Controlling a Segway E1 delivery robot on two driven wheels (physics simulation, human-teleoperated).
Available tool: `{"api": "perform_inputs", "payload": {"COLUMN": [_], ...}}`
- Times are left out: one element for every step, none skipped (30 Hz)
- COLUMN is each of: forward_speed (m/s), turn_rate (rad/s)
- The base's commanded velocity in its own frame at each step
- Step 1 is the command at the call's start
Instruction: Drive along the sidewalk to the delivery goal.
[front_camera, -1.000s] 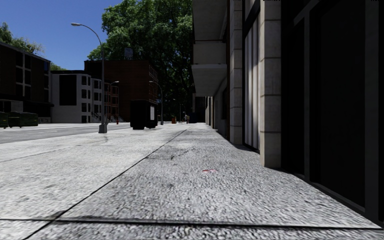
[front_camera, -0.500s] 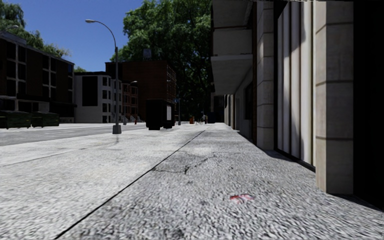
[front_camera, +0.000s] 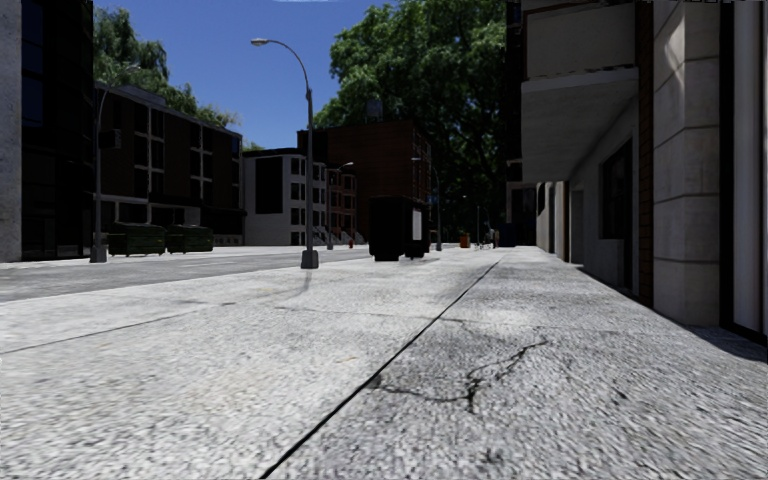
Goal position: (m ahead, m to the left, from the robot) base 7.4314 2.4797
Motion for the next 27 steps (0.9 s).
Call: {"api": "perform_inputs", "payload": {"forward_speed": [2.00, 2.00, 2.00, 2.00, 2.00, 2.00, 2.00, 2.00, 2.00, 2.00, 2.00, 2.00, 2.00, 2.00, 2.00, 2.00, 2.00, 2.00, 2.00, 2.00, 2.00, 2.00, 2.00, 2.00, 2.00, 2.00, 2.00], "turn_rate": [0.51, 0.51, 0.51, 0.51, 0.51, 0.51, 0.51, 0.51, 0.51, 0.51, 0.51, 0.51, 0.51, 0.51, 0.51, 0.51, 0.51, 0.51, 0.51, 0.51, 0.51, 0.51, 0.50, 0.36, 0.00, 0.00, 0.00]}}
